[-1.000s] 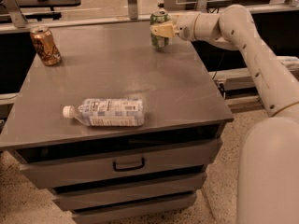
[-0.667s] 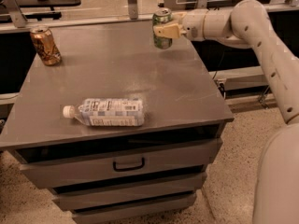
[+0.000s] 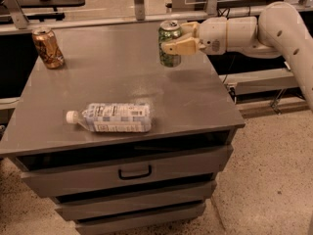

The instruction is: Move green can near blue plastic bottle

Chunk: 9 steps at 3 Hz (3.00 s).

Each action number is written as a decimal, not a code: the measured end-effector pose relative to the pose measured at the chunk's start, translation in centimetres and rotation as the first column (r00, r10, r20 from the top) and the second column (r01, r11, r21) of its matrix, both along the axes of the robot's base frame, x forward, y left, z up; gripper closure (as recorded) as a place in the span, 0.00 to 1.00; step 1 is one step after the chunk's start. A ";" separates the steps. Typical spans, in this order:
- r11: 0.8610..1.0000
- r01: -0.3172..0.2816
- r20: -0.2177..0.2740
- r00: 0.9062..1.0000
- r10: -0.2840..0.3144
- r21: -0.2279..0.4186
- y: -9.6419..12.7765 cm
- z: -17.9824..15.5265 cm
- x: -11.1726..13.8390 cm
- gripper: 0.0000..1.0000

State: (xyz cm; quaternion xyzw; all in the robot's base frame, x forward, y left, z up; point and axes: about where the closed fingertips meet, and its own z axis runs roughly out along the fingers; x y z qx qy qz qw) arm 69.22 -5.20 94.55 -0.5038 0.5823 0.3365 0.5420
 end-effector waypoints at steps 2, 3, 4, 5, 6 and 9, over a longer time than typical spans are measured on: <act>0.969 -0.239 -0.059 0.968 0.242 0.057 2.6 -0.2 -8.7 1.00; 0.953 -0.297 -0.099 0.948 0.301 0.057 3.4 -1.1 -11.0 1.00; 0.941 -0.338 -0.143 0.930 0.338 0.024 3.5 -2.6 -12.5 1.00; 0.920 -0.393 -0.168 0.907 0.385 -0.012 3.3 -3.8 -13.1 0.83; 0.902 -0.431 -0.160 0.893 0.421 -0.037 3.0 -4.2 -13.1 0.59; 0.874 -0.483 -0.132 0.871 0.473 -0.057 3.2 -4.0 -12.7 0.00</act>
Offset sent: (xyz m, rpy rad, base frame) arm -0.1227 0.0304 -0.0036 0.0731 0.1069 0.3343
